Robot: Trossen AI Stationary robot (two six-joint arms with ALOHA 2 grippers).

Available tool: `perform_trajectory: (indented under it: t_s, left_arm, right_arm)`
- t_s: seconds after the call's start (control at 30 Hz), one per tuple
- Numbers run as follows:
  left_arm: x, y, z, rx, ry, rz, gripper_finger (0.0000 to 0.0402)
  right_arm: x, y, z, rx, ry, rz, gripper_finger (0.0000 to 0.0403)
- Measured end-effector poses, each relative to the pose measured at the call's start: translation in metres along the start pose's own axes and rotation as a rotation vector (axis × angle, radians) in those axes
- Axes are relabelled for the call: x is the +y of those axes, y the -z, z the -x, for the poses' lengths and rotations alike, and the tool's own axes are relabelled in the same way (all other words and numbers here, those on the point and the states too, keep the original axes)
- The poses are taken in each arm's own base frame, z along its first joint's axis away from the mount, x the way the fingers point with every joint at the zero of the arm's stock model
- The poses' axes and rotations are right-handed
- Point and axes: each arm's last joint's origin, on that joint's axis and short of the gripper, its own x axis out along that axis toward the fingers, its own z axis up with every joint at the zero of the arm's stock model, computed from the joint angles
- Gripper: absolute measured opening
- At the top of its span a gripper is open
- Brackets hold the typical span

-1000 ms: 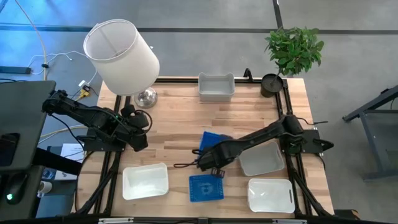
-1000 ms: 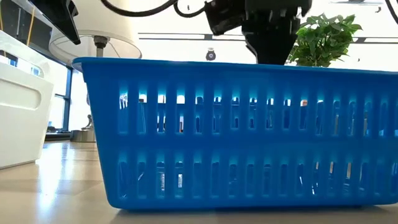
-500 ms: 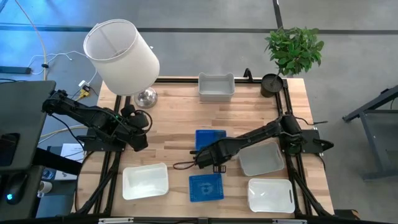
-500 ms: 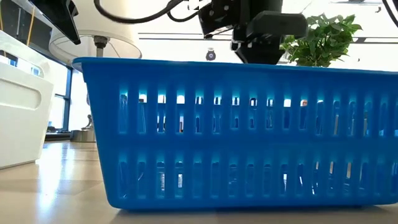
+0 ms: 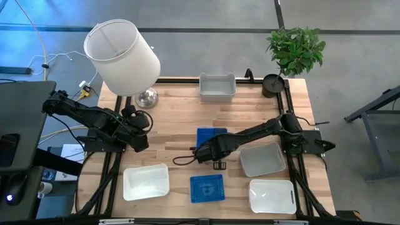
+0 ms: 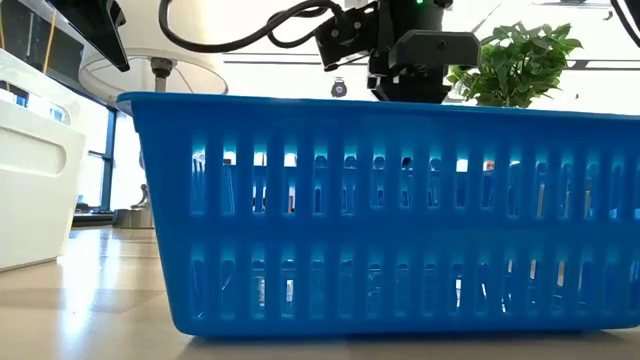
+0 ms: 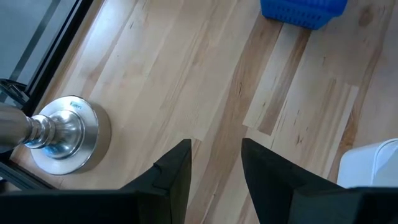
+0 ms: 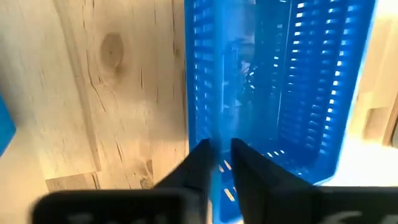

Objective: Stack baskets by color
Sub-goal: Stack the top blue bin on the center blue bin, then stack the bottom gray bin on the gray bin

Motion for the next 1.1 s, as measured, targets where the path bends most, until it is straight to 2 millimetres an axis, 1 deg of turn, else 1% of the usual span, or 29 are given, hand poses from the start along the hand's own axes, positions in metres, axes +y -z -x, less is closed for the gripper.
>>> perform_trajectory:
  t_s: [0.17, 0.27, 0.33, 0.5, 0.67, 0.8, 0.9, 1.1]
  left_arm:
    - [0.0, 0.0, 0.0, 0.0, 0.0, 0.0, 0.0126]
    - [0.0, 0.0, 0.0, 0.0, 0.0, 0.0, 0.0126]
    - [0.0, 0.0, 0.0, 0.0, -0.001, -0.001, 0.0126]
    - [0.0, 0.0, 0.0, 0.0, -0.001, -0.012, 0.0126]
    - [0.0, 0.0, 0.0, -0.002, -0.001, -0.034, 0.0126]
    - [0.0, 0.0, 0.0, -0.003, 0.0, -0.033, 0.0126]
    - [0.0, 0.0, 0.0, -0.003, 0.001, -0.033, 0.0126]
    - [0.0, 0.0, 0.0, -0.005, 0.004, -0.031, 0.0126]
  right_arm:
    - [-0.001, 0.001, 0.001, 0.001, 0.012, 0.026, 0.0123]
    - [-0.004, 0.003, 0.007, -0.012, 0.032, 0.033, 0.0147]
    - [-0.009, 0.006, 0.014, -0.022, 0.06, 0.024, 0.0155]
    - [-0.02, 0.017, 0.035, -0.05, 0.101, -0.027, 0.0156]
    - [-0.027, 0.025, 0.047, -0.044, 0.104, -0.046, 0.0149]
    - [-0.03, 0.034, 0.049, 0.033, 0.12, -0.061, 0.0145]
    - [-0.031, 0.042, 0.045, 0.096, 0.147, -0.078, 0.0144]
    - [-0.035, 0.064, 0.038, 0.142, 0.186, -0.105, 0.0144]
